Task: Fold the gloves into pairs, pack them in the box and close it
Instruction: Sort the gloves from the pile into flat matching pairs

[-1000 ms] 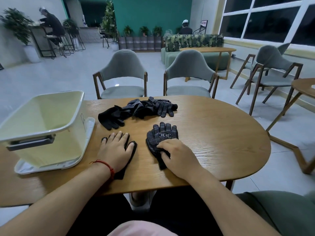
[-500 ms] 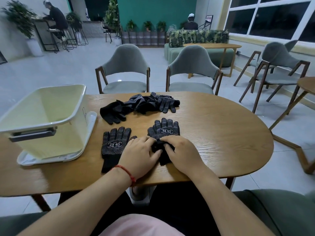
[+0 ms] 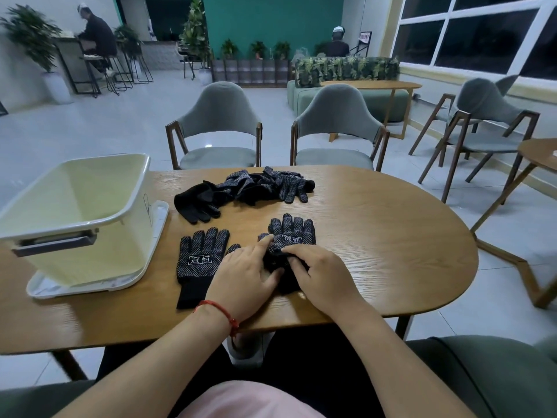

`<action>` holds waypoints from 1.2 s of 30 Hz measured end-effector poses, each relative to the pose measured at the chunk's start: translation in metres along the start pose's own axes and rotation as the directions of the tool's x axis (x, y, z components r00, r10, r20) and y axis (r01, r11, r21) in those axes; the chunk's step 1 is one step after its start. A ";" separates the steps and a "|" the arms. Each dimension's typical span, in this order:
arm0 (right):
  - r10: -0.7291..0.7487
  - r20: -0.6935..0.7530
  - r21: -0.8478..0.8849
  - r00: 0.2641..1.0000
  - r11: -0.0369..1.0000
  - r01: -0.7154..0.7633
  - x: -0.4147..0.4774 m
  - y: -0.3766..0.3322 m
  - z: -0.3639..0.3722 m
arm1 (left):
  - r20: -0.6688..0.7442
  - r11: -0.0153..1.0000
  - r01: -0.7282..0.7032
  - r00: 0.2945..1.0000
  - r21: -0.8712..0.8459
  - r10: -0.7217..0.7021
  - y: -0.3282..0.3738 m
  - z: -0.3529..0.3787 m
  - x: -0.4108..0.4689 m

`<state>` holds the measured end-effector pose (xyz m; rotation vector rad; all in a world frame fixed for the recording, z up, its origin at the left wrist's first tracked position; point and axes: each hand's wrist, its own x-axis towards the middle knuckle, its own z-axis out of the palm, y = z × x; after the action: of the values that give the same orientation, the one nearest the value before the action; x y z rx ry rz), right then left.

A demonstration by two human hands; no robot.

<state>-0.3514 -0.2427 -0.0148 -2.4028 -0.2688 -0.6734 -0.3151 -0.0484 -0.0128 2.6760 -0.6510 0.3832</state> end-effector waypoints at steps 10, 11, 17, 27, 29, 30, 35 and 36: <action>-0.001 -0.060 -0.016 0.998 1.000 0.000 -0.001 -0.004 -0.001 | -0.024 0.999 -0.012 1.000 0.052 0.014 -0.004 0.007 0.000; 0.000 -0.059 -0.019 0.998 1.000 -0.001 -0.001 -0.003 -0.002 | -0.026 0.998 -0.011 1.000 0.055 0.013 -0.004 0.007 0.000; 0.015 -0.025 -0.029 1.000 0.999 -0.016 -0.002 -0.005 -0.002 | -0.026 0.999 0.002 1.000 0.053 0.000 -0.002 0.006 0.000; 0.040 0.004 -0.054 0.999 0.998 -0.040 -0.003 -0.007 -0.004 | -0.007 0.998 0.014 1.000 0.068 -0.014 -0.002 0.007 0.000; 0.036 0.019 -0.064 0.999 0.997 -0.034 -0.003 -0.007 -0.004 | -0.003 0.997 0.013 1.000 0.072 -0.013 -0.003 0.007 0.000; 0.033 0.028 -0.068 0.999 0.997 -0.031 -0.003 -0.007 -0.004 | 0.001 0.997 0.011 1.000 0.079 -0.012 -0.003 0.007 0.000; 0.010 0.037 -0.120 0.999 0.993 -0.005 -0.006 -0.011 -0.005 | 0.015 0.995 0.014 1.000 0.094 -0.016 -0.001 0.007 0.000; 0.006 0.037 -0.135 0.999 0.991 -0.001 -0.006 -0.012 -0.006 | 0.017 0.995 0.015 1.000 0.097 -0.017 -0.001 0.007 0.000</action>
<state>-0.3628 -0.2369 -0.0080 -2.5464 -0.2411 -0.6644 -0.3137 -0.0501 -0.0190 2.7773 -0.6313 0.3961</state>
